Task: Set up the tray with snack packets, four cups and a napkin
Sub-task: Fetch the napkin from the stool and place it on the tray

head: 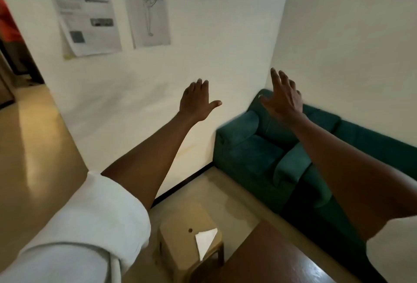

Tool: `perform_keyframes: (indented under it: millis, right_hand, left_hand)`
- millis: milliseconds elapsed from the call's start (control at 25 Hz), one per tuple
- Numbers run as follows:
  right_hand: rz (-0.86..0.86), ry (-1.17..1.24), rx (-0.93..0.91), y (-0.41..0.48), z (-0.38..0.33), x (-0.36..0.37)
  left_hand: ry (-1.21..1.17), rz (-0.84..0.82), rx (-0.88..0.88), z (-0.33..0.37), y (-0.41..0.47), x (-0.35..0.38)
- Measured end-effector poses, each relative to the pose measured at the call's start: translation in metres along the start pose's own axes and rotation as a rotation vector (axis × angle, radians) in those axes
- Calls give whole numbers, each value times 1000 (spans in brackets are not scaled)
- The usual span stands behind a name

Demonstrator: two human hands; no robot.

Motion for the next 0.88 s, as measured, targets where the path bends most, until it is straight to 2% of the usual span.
perform_keyframes:
  millis: [240, 440, 480, 560, 640, 880]
  right_hand:
    - [-208, 45, -16, 12, -45, 142]
    - [-419, 76, 5, -22, -33, 290]
    - [-463, 73, 7, -33, -26, 323]
    - [-511, 79, 22, -55, -23, 344]
    - [-568, 87, 55, -74, -13, 387]
    - [-759, 130, 127, -185, 34, 513]
  left_hand:
    - [24, -88, -112, -79, -4, 71]
    - [42, -299, -157, -116, -58, 208]
    - [29, -358, -168, -119, -70, 244]
    - [74, -382, -176, -123, -90, 261]
    - [17, -462, -207, -121, -106, 307]
    - [-21, -642, -242, -93, -198, 437]
Point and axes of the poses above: each hand's wrist, its own y-axis towards the middle knuckle, its own x-axis out of the palm, z = x × y, the point moved 6 cm from there along y, towards the middle knuckle, and after that the axes turned 8 degrees about y, right-handed, at the moved point
